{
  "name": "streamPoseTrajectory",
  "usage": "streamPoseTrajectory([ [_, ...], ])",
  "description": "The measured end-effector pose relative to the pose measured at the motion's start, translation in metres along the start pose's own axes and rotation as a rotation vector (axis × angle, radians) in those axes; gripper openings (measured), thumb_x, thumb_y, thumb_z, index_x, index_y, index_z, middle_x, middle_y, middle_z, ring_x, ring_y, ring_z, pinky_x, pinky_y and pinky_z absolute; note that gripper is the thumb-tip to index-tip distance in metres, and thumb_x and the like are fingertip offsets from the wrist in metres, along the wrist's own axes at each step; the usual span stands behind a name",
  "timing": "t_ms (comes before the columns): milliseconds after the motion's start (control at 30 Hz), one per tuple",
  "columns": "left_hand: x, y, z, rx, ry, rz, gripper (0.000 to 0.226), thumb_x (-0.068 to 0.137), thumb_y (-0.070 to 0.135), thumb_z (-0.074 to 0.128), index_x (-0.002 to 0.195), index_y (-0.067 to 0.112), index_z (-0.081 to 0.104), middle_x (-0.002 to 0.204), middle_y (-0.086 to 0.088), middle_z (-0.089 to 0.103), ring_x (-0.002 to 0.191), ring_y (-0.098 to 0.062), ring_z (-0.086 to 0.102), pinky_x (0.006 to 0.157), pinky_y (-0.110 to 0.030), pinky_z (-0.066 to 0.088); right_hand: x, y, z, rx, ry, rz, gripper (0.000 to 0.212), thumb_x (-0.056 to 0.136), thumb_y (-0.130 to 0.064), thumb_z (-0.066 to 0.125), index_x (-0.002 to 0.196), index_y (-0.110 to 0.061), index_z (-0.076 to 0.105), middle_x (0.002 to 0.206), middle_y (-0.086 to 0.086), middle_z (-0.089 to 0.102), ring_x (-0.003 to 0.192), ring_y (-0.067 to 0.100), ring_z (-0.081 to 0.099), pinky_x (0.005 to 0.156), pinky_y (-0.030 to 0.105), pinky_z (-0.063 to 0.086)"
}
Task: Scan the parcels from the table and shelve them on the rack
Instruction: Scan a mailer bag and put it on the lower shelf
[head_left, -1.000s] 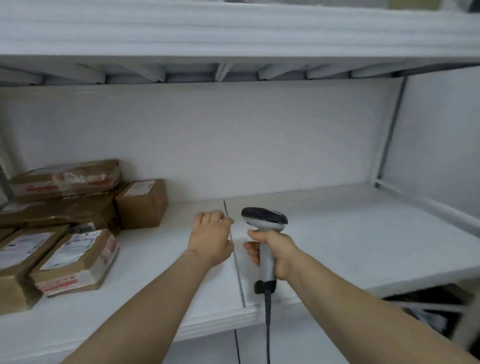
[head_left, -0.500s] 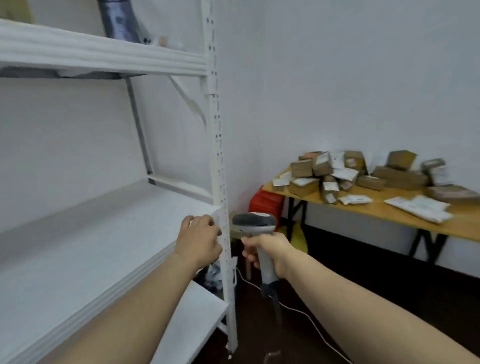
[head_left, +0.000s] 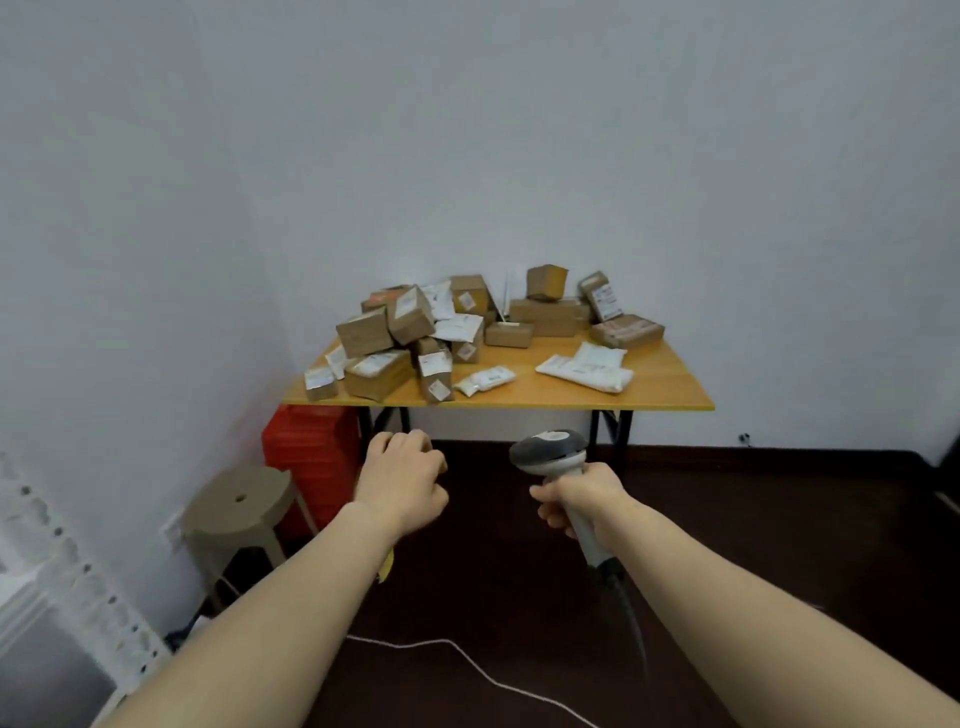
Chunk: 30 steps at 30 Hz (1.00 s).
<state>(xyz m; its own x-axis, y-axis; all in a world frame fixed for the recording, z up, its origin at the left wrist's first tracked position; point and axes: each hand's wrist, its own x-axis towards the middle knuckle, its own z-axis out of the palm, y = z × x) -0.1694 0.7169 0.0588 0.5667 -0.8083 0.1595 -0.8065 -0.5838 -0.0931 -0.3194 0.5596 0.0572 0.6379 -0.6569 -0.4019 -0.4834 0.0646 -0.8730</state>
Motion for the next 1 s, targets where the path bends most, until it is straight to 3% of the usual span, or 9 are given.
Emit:
streamPoseTrajectory([
  [367,0.22,0.02,0.056,-0.183,-0.155,0.057,0.037,0.088,0.039,0.052,0.124,0.032,0.058,0.127,0.002,0.047,0.122,-0.02,0.043,0.106,-0.036,0.028,0.149,-0.039,-0.077,0.069,0.209,0.127,0.014,0.086,-0.01,0.071,0.088,0.001,0.061,0.062,0.012,0.063,0.049,0.021,0.057,0.05,0.031,0.042],
  [633,0.331,0.063,0.1,-0.243,-0.294,0.107,0.038,0.089,0.035,0.054,0.126,0.028,0.057,0.128,0.001,0.046,0.118,-0.019,0.046,0.101,-0.033,0.035,0.258,-0.036,-0.138,0.124,0.267,0.188,0.015,0.086,-0.009,0.07,0.077,0.0,0.061,0.059,0.013,0.063,0.044,0.021,0.056,0.047,0.03,0.044],
  [833,0.437,0.107,0.136,-0.404,-0.373,-0.082,0.046,0.089,0.033,0.056,0.134,0.02,0.05,0.131,-0.002,0.046,0.113,-0.019,0.051,0.087,-0.029,0.045,0.368,-0.039,-0.199,0.102,0.236,0.132,0.014,0.084,-0.013,0.072,0.078,-0.004,0.062,0.059,0.008,0.063,0.045,0.016,0.056,0.047,0.028,0.042],
  [933,0.49,0.143,0.161,-0.554,-0.453,-0.272,0.049,0.088,0.029,0.055,0.135,0.016,0.047,0.123,-0.002,0.054,0.096,-0.015,0.054,0.07,-0.025,0.042,0.424,-0.035,-0.237,0.076,0.19,0.154,0.014,0.084,-0.013,0.071,0.076,-0.006,0.062,0.06,0.006,0.064,0.045,0.014,0.056,0.046,0.026,0.042],
  [1000,0.52,0.166,0.18,-0.578,-0.514,-0.344,0.044,0.088,0.029,0.055,0.13,0.016,0.049,0.116,-0.001,0.056,0.088,-0.014,0.05,0.066,-0.025,0.039,0.458,-0.033,-0.259,0.078,0.169,0.169,0.014,0.084,-0.013,0.071,0.075,-0.007,0.062,0.06,0.005,0.064,0.046,0.014,0.056,0.047,0.026,0.042],
])
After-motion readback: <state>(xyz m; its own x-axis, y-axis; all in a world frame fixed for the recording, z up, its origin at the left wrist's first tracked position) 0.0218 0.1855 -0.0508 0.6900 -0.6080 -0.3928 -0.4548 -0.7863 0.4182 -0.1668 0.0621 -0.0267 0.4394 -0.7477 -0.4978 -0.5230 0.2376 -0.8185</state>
